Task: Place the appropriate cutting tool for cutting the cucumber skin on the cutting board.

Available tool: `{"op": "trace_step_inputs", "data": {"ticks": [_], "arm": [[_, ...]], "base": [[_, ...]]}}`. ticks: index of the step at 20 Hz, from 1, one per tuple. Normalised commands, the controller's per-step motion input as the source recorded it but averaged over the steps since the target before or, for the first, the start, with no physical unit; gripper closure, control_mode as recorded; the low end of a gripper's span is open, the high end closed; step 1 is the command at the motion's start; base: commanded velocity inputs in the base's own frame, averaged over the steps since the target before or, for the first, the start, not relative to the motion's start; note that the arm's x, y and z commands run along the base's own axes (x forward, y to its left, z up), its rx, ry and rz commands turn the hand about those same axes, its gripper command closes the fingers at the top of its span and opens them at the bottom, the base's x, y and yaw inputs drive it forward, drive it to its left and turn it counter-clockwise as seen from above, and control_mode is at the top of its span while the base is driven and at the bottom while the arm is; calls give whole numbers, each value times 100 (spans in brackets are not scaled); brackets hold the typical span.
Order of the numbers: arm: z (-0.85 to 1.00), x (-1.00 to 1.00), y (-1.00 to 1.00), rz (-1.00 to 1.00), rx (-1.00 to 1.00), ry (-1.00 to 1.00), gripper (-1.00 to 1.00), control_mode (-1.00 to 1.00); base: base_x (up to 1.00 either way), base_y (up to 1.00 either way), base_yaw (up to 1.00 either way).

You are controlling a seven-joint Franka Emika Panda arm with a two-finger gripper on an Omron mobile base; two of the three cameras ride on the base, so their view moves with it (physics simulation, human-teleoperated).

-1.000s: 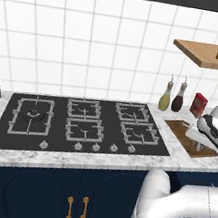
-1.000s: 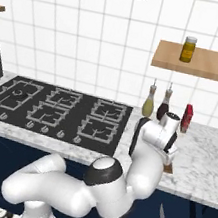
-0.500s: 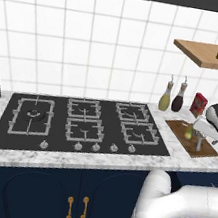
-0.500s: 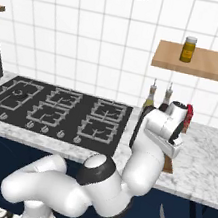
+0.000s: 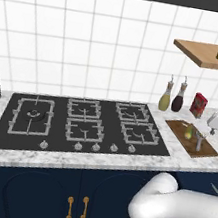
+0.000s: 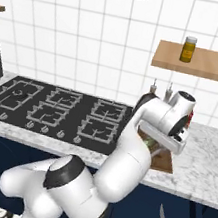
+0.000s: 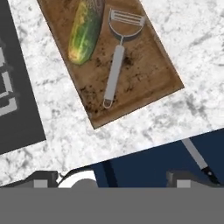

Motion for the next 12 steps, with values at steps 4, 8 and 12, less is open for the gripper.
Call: {"op": "trace_step_inputs", "data": {"ticks": [4,8,12], "arm": [[29,-100,44,27,-10,-21,-100,-100],[30,-100,41,23,-19,-24,-100,-100],[27,-100,31,20,-12,-22,-100,-100]], "base": [[0,0,0],[0,0,0],[0,0,0]]}}
